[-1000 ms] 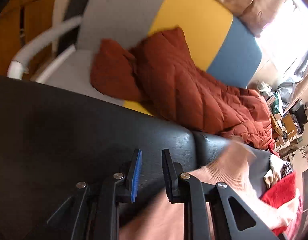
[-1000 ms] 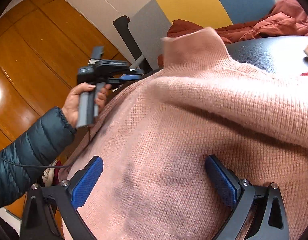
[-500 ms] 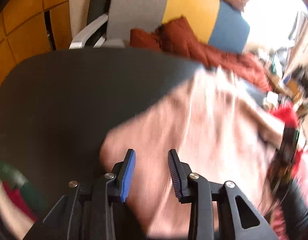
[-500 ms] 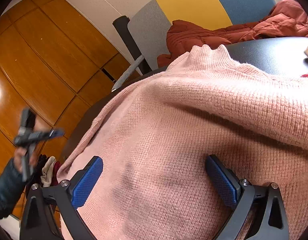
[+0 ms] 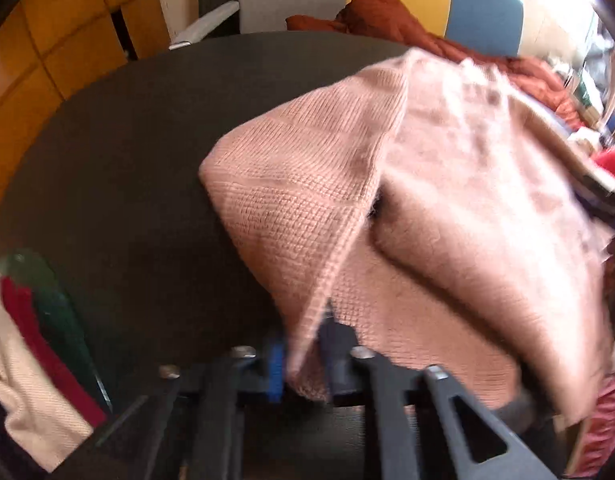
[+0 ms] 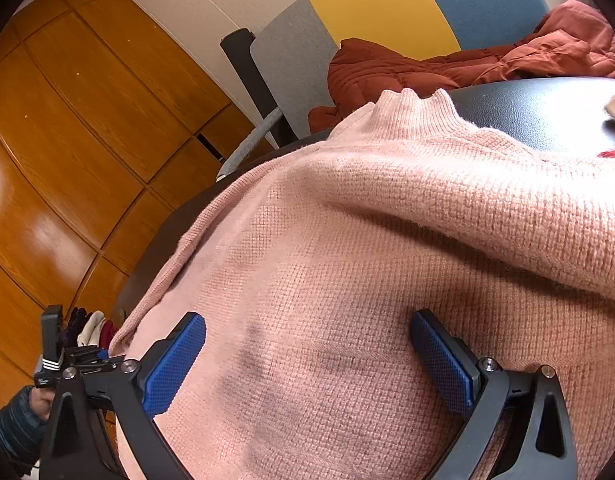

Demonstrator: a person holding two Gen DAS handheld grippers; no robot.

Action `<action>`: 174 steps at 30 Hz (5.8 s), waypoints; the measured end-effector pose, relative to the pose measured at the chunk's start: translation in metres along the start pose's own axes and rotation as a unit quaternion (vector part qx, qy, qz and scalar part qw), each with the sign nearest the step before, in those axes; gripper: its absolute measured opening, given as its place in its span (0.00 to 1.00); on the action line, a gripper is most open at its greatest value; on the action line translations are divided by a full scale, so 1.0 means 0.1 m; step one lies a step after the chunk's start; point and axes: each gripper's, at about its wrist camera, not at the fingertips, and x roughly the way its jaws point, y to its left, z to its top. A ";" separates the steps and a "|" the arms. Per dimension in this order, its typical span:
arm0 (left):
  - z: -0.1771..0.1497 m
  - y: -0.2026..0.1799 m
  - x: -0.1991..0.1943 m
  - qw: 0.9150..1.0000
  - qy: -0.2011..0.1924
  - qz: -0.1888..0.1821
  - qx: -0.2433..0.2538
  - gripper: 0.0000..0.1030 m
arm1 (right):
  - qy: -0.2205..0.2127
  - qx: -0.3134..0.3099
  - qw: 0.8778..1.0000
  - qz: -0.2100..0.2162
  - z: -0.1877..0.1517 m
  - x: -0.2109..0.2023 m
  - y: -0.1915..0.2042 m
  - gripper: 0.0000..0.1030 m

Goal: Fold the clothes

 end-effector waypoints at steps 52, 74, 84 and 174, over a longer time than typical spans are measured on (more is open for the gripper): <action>0.01 -0.07 0.11 0.983 -0.061 -0.149 -0.085 0.27 | 0.107 -0.214 0.937 -0.256 -1.64 -1.49 1.28 1.00; -0.47 -0.20 -0.26 0.957 -0.062 -0.285 0.008 0.35 | 0.028 -0.349 0.891 -0.288 -1.61 -0.62 1.71 1.00; -0.48 -0.75 -0.17 0.945 -0.031 -0.320 0.059 0.35 | 0.002 -0.085 0.977 -0.196 -0.57 -0.68 0.61 1.00; 0.41 0.53 0.24 0.983 -0.084 -0.049 -0.158 0.17 | 0.068 -0.172 0.974 -0.134 -0.54 0.63 1.45 1.00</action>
